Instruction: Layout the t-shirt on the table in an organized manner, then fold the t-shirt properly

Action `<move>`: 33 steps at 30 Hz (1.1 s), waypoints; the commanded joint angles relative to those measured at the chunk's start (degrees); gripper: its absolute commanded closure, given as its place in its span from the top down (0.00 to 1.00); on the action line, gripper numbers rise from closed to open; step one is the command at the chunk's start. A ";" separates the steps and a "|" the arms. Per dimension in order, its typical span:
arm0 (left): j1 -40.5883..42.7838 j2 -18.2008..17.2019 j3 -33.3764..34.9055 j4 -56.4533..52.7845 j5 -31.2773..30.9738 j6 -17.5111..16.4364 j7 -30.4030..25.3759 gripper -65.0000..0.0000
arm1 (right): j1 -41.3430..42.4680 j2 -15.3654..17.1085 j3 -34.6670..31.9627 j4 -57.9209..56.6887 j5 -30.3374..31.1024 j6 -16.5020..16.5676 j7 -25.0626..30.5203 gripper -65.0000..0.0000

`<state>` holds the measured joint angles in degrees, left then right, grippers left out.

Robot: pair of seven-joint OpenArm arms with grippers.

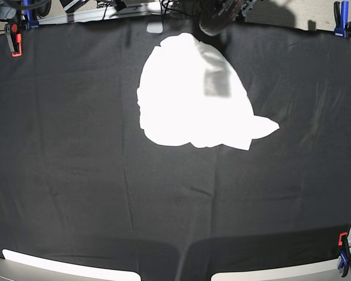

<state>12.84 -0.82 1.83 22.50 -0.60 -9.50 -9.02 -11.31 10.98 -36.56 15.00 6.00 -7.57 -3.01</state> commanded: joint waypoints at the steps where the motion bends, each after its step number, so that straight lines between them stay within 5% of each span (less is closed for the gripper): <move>1: 0.68 0.79 0.15 0.15 0.59 -1.66 -0.04 0.39 | -0.31 0.44 0.15 0.11 0.22 -0.39 -0.22 0.36; 26: 5.73 0.76 0.15 6.62 0.57 -1.68 -0.02 0.39 | -4.04 2.01 0.15 0.33 0.15 -0.39 4.72 0.36; 30: 7.93 0.76 0.15 8.90 0.57 -1.66 -0.04 0.39 | -6.14 3.02 0.15 3.06 0.15 -0.48 3.06 0.36; 33: 9.70 0.70 0.15 11.30 0.57 -1.66 -0.02 0.39 | -9.31 5.07 0.15 9.11 0.17 -0.63 -3.21 0.36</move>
<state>21.87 -0.80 1.83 33.54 -0.62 -9.63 -8.71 -20.03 15.44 -36.56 24.38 6.00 -7.64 -6.70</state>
